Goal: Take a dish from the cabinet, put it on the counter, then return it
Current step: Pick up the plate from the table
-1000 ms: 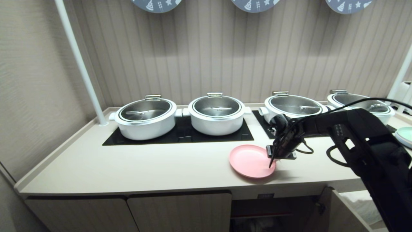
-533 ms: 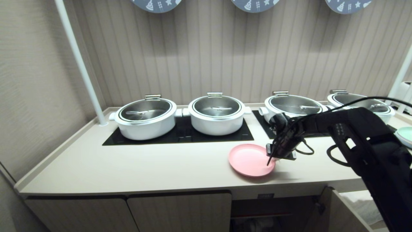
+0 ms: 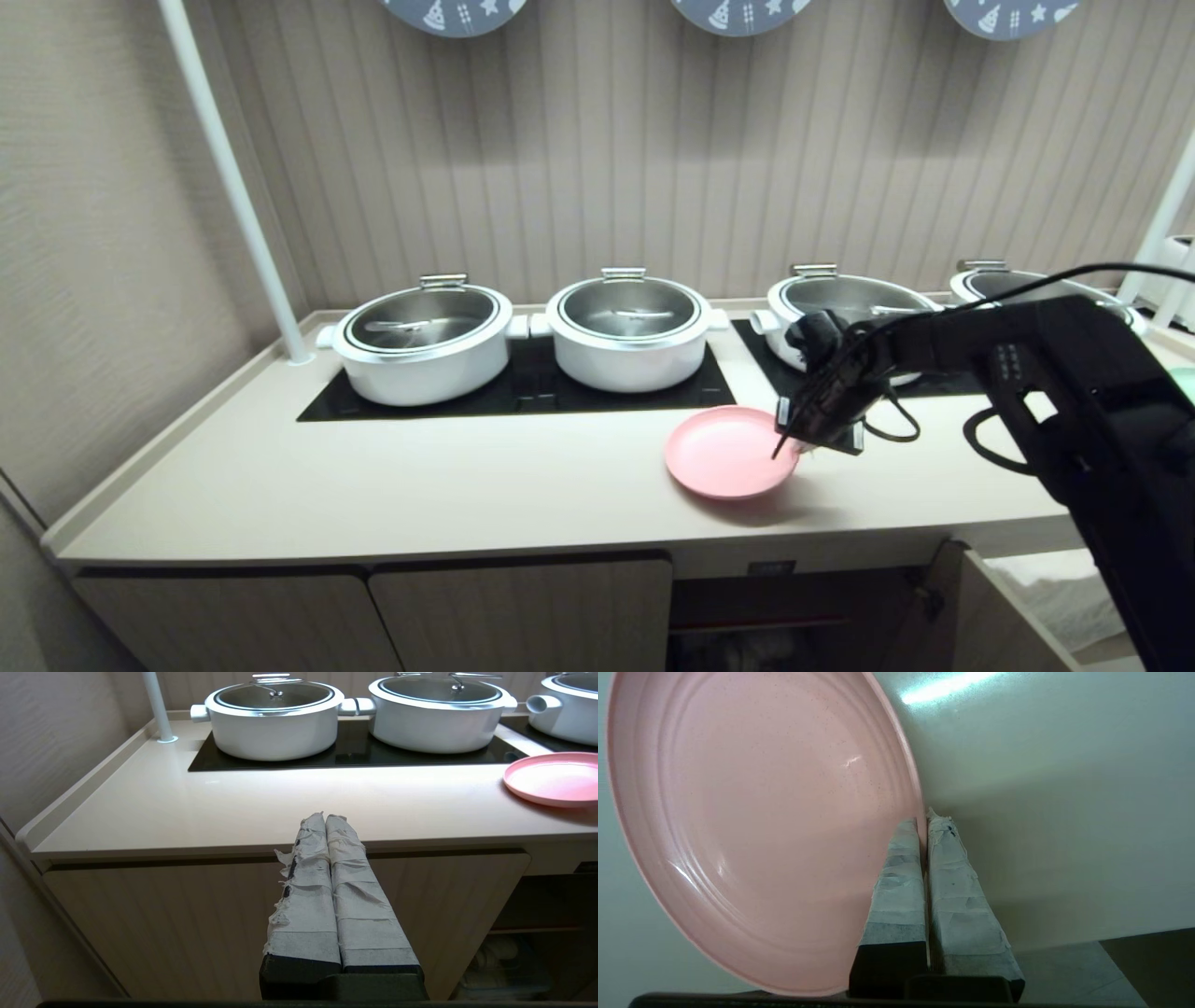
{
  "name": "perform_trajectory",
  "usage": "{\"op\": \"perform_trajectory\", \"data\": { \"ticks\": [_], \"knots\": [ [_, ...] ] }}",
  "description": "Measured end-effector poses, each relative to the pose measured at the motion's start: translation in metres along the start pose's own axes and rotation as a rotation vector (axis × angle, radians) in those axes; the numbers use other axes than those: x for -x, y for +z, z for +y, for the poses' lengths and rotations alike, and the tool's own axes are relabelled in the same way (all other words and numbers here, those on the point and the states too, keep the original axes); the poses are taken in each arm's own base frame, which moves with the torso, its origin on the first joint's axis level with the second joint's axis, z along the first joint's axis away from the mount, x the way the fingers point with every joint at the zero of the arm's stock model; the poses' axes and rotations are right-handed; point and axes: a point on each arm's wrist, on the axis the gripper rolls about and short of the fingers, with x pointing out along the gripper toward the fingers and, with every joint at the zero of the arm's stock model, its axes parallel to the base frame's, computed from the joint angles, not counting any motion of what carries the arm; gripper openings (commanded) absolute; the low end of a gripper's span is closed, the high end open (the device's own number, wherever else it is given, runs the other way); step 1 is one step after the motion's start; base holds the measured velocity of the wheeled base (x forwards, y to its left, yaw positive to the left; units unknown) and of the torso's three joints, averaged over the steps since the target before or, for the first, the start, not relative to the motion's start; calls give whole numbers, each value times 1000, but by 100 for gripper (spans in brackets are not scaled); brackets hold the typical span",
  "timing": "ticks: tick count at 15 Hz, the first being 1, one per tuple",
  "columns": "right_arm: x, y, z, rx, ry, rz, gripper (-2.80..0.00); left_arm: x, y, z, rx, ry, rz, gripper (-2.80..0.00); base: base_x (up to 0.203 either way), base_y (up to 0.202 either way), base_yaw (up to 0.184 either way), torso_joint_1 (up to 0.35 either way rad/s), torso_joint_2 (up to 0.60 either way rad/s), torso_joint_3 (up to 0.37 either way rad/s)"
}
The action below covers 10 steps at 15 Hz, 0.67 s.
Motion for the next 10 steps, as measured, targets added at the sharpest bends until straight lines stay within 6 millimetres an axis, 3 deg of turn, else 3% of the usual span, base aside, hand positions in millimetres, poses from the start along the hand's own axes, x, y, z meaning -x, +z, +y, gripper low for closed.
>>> {"op": "perform_trajectory", "data": {
  "ticks": [10],
  "knots": [
    [56,4,-1,-94,16,-21,-280,0,0,0,-1,1,0,-280,0,0,0,0,0,0]
  ]
}}
